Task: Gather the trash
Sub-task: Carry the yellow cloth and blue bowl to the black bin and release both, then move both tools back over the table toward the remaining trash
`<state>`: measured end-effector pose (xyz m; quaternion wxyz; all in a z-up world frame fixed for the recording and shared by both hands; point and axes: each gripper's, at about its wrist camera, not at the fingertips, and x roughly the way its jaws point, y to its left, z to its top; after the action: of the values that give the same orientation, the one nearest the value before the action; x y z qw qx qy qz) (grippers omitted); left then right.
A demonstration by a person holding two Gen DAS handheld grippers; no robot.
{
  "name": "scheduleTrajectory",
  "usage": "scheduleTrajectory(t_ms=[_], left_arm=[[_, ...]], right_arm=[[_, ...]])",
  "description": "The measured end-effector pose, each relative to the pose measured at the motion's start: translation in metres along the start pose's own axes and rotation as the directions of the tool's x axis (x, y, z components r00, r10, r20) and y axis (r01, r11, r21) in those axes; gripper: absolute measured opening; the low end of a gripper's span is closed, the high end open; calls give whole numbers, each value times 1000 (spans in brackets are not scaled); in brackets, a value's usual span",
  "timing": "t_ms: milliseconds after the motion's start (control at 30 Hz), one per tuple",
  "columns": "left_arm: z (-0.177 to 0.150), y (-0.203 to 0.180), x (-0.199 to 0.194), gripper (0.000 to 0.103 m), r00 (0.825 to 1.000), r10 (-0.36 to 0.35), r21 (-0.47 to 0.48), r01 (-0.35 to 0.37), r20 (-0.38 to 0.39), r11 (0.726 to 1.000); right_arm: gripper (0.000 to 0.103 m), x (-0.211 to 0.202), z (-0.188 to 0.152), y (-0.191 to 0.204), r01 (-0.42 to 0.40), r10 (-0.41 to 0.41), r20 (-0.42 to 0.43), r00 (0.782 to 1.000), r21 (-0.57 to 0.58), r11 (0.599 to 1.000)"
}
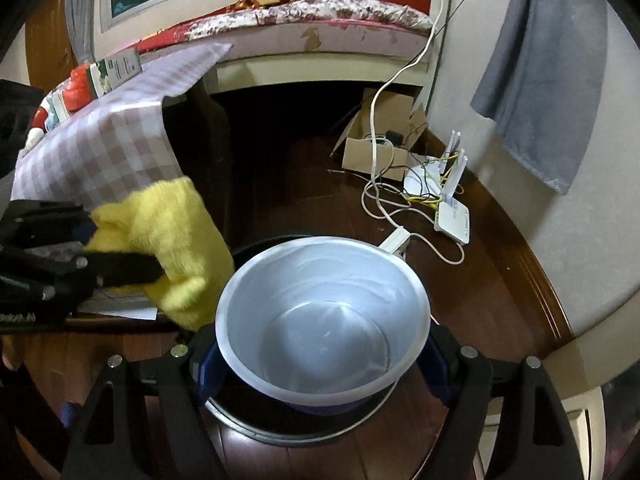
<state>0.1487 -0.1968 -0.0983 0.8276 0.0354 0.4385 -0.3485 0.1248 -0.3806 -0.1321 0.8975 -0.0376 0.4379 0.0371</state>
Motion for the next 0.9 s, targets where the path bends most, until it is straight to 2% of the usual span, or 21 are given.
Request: scheduleTrajectory(t_ms=[67, 100, 167, 233, 400, 900], left_arm=[[0, 2, -4, 89, 999, 36, -19, -36, 27, 999], [-1, 4, -7, 93, 997, 75, -28, -74, 33, 997], [-2, 10, -14, 96, 992, 118, -46, -116, 43, 992], [-5, 17, -23, 99, 987, 144, -70, -140, 71, 988], [-13, 19, -39, 99, 972, 219, -89, -211, 84, 973], [-13, 20, -73, 99, 946, 293, -121, -278, 136, 953]], right_arm=[[102, 13, 1, -9, 22, -20, -53, 998, 27, 999], [102, 17, 0, -16, 54, -51, -65, 997, 42, 998], [102, 17, -1, -24, 96, -91, -75, 993, 56, 994], [102, 13, 1, -28, 114, -110, -66, 992, 67, 991], [102, 2, 8, -19, 128, -127, -27, 992, 47, 991], [102, -38, 19, 19, 99, -99, 51, 994, 7, 995]])
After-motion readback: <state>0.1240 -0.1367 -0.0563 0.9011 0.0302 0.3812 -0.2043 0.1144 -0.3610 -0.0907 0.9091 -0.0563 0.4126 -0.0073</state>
